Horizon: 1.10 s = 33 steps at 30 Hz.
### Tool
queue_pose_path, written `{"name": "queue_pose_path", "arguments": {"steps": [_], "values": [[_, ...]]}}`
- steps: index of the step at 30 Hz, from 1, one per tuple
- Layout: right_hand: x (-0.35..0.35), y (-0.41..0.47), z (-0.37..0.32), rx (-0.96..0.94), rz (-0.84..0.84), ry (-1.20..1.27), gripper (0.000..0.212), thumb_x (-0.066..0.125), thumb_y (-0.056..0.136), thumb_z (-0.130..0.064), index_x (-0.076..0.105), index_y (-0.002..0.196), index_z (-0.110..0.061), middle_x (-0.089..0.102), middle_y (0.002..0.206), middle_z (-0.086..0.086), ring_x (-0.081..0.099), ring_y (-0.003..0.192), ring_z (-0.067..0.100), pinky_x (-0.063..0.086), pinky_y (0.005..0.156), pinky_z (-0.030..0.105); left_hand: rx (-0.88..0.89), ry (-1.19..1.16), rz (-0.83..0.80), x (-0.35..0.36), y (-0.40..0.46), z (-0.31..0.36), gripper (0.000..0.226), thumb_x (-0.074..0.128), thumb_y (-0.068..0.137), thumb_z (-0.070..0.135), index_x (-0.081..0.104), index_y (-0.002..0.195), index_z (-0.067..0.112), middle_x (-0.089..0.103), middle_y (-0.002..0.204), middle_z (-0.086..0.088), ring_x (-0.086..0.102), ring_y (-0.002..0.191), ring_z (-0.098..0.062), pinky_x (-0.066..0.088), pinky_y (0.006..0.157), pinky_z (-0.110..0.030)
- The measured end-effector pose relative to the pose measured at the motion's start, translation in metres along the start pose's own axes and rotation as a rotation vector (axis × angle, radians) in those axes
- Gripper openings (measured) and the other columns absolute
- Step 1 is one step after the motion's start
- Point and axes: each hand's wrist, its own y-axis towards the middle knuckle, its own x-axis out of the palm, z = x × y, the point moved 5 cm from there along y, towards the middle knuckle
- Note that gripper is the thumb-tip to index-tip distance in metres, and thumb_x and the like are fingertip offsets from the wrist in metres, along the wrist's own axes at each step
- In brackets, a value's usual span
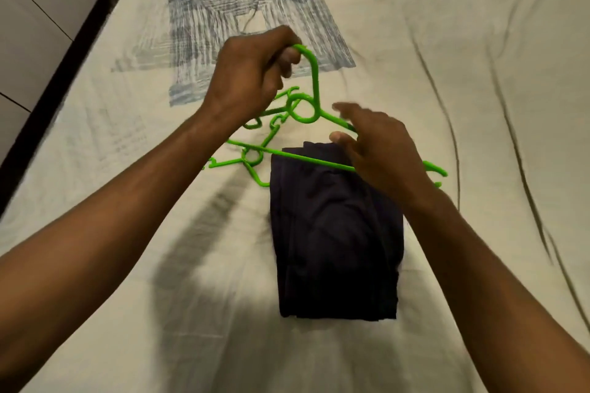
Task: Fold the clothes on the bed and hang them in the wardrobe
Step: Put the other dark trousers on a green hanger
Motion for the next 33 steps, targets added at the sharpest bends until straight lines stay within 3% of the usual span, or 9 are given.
{"name": "queue_pose_path", "arguments": {"steps": [2, 5, 9, 11, 14, 18, 22, 25, 33], "values": [[0.0, 0.0, 0.012, -0.004, -0.056, -0.033, 0.027, 0.049, 0.102, -0.031, 0.057, 0.126, -0.02, 0.072, 0.098, 0.006, 0.063, 0.088, 0.039, 0.05, 0.073, 0.043, -0.047, -0.044, 0.021, 0.014, 0.009, 0.002, 0.021, 0.05, 0.102, 0.02, 0.067, 0.097, 0.008, 0.063, 0.068, 0.004, 0.065, 0.058, -0.016, 0.053, 0.061, -0.036], [0.002, -0.007, 0.036, 0.041, -0.002, -0.041, 0.026, 0.042, 0.102, -0.034, 0.058, 0.12, -0.024, 0.071, 0.084, 0.006, 0.063, 0.076, 0.039, 0.052, 0.066, 0.044, -0.132, -0.045, 0.051, 0.039, 0.015, -0.002, 0.023, 0.052, 0.099, 0.028, 0.069, 0.102, 0.013, 0.069, 0.079, 0.009, 0.067, 0.07, -0.008, 0.055, 0.071, -0.038], [0.01, -0.022, 0.102, 0.371, 0.073, 0.19, 0.039, 0.034, 0.091, -0.045, 0.055, 0.121, -0.035, 0.069, 0.079, 0.006, 0.064, 0.068, 0.036, 0.056, 0.068, 0.048, -0.275, -0.038, 0.308, 0.059, -0.015, -0.013, 0.019, 0.054, 0.097, 0.024, 0.064, 0.109, 0.012, 0.066, 0.103, 0.005, 0.065, 0.087, -0.012, 0.054, 0.074, -0.034], [0.01, -0.035, 0.134, 0.498, 0.139, 0.261, 0.034, 0.035, 0.093, -0.041, 0.057, 0.119, -0.037, 0.068, 0.076, 0.003, 0.064, 0.063, 0.032, 0.057, 0.07, 0.049, -0.418, -0.021, 0.306, 0.081, -0.049, -0.027, 0.016, 0.054, 0.094, 0.021, 0.061, 0.105, 0.012, 0.064, 0.102, 0.002, 0.063, 0.086, -0.017, 0.053, 0.075, -0.039], [0.009, -0.046, 0.171, 0.62, 0.185, 0.33, 0.024, 0.04, 0.102, -0.03, 0.06, 0.114, -0.035, 0.066, 0.07, -0.002, 0.063, 0.05, 0.024, 0.057, 0.072, 0.05, -0.646, 0.094, 0.104, 0.121, -0.1, -0.056, 0.025, 0.058, 0.092, 0.025, 0.06, 0.113, 0.013, 0.064, 0.11, -0.006, 0.062, 0.098, -0.024, 0.05, 0.088, -0.042], [0.022, -0.052, 0.204, 0.732, 0.182, 0.353, 0.025, 0.039, 0.104, -0.03, 0.061, 0.117, -0.031, 0.067, 0.072, -0.001, 0.063, 0.048, 0.023, 0.058, 0.074, 0.051, -0.873, 0.269, -0.234, 0.154, -0.133, -0.09, 0.07, 0.067, 0.087, 0.049, 0.043, 0.143, 0.014, 0.046, 0.143, -0.013, 0.038, 0.135, -0.034, 0.038, 0.106, -0.048], [0.042, -0.053, 0.219, 0.795, 0.122, 0.382, 0.023, 0.041, 0.105, -0.03, 0.062, 0.114, -0.028, 0.067, 0.074, 0.001, 0.063, 0.05, 0.024, 0.059, 0.074, 0.05, -0.739, 0.381, -0.51, 0.176, -0.122, -0.102, 0.094, 0.064, 0.081, 0.067, 0.028, 0.153, 0.019, 0.036, 0.154, -0.009, 0.03, 0.141, -0.033, 0.032, 0.112, -0.049], [0.057, -0.052, 0.223, 0.849, 0.069, 0.477, 0.025, 0.042, 0.105, -0.028, 0.063, 0.118, -0.024, 0.067, 0.076, 0.005, 0.058, 0.047, 0.021, 0.059, 0.059, 0.038, -0.704, 0.43, -0.594, 0.179, -0.106, -0.11, 0.099, 0.066, 0.076, 0.072, 0.029, 0.152, 0.021, 0.038, 0.151, -0.01, 0.032, 0.139, -0.032, 0.034, 0.109, -0.053], [0.073, -0.048, 0.221, 0.756, -0.027, 0.584, 0.022, 0.044, 0.105, -0.027, 0.065, 0.113, -0.027, 0.066, 0.068, 0.003, 0.057, 0.044, 0.019, 0.051, 0.052, 0.032, -0.59, 0.48, -0.738, 0.186, -0.088, -0.105, 0.08, 0.072, 0.076, 0.063, 0.046, 0.139, 0.021, 0.045, 0.138, -0.008, 0.034, 0.132, -0.032, 0.033, 0.102, -0.052]]}}
